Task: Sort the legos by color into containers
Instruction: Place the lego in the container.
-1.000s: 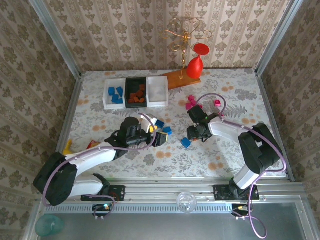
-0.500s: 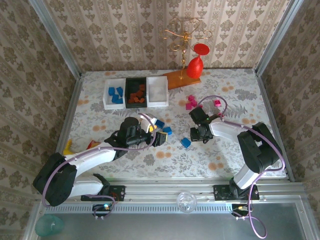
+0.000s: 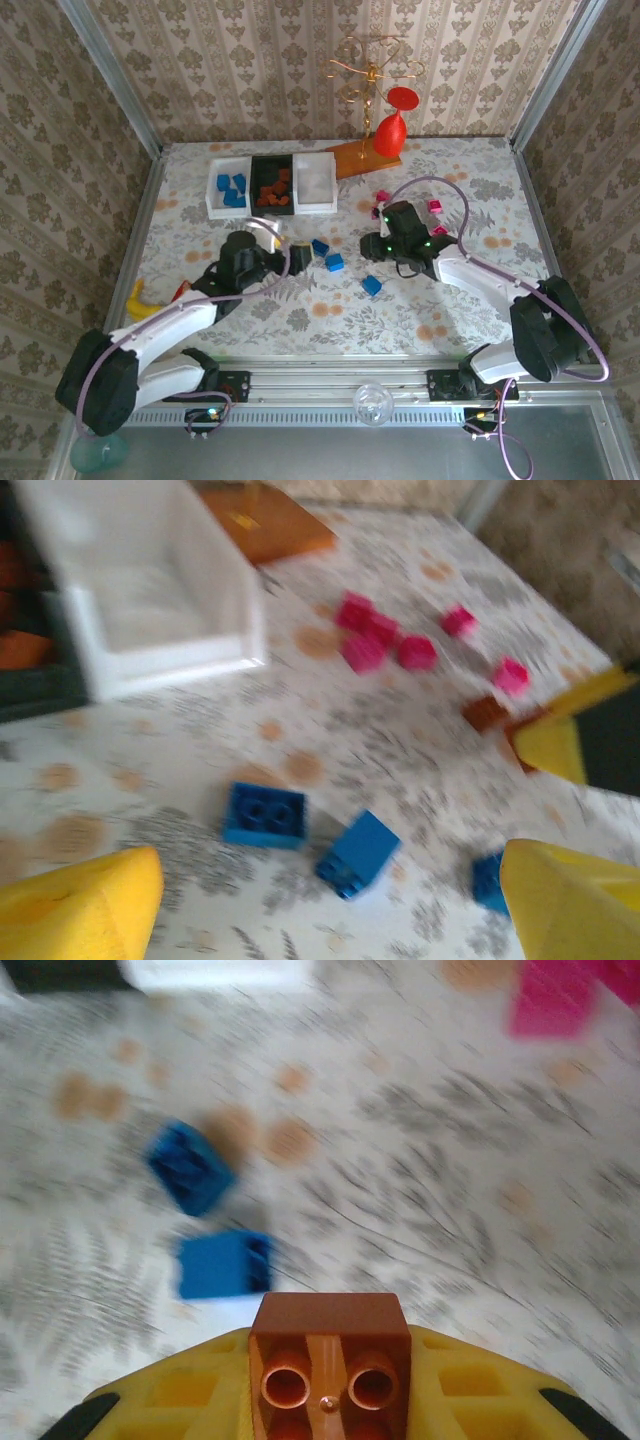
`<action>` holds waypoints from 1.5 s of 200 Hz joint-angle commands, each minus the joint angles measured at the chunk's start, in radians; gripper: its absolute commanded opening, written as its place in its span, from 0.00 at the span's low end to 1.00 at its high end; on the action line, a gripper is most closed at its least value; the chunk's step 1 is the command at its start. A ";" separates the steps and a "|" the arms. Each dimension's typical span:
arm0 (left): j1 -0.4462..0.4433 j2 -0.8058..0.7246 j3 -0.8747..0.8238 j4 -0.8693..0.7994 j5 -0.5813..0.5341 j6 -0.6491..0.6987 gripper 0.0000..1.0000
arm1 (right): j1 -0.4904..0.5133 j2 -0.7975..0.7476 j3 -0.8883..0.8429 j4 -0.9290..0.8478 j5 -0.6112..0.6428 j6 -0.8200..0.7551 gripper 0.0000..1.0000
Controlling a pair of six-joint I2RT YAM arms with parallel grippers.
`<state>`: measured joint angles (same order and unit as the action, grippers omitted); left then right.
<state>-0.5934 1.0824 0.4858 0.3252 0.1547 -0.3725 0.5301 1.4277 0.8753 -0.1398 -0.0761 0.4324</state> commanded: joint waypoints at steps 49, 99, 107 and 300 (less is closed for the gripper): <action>0.237 -0.175 -0.010 -0.189 0.008 -0.092 0.90 | 0.109 0.393 0.397 0.343 -0.102 0.047 0.29; 0.248 -0.183 -0.009 -0.250 0.091 -0.094 0.90 | 0.114 0.656 0.707 0.364 -0.108 0.054 0.29; 0.248 -0.185 -0.007 -0.260 0.097 -0.091 0.90 | 0.116 0.688 0.752 0.350 -0.106 0.051 0.29; 0.248 -0.212 -0.007 -0.307 0.107 -0.043 0.90 | 0.116 1.113 1.392 0.089 -0.047 -0.034 0.29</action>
<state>-0.3511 0.8814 0.4595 0.0341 0.2478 -0.4484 0.6422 2.4878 2.1712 0.0212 -0.1612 0.4393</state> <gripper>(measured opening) 0.896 0.329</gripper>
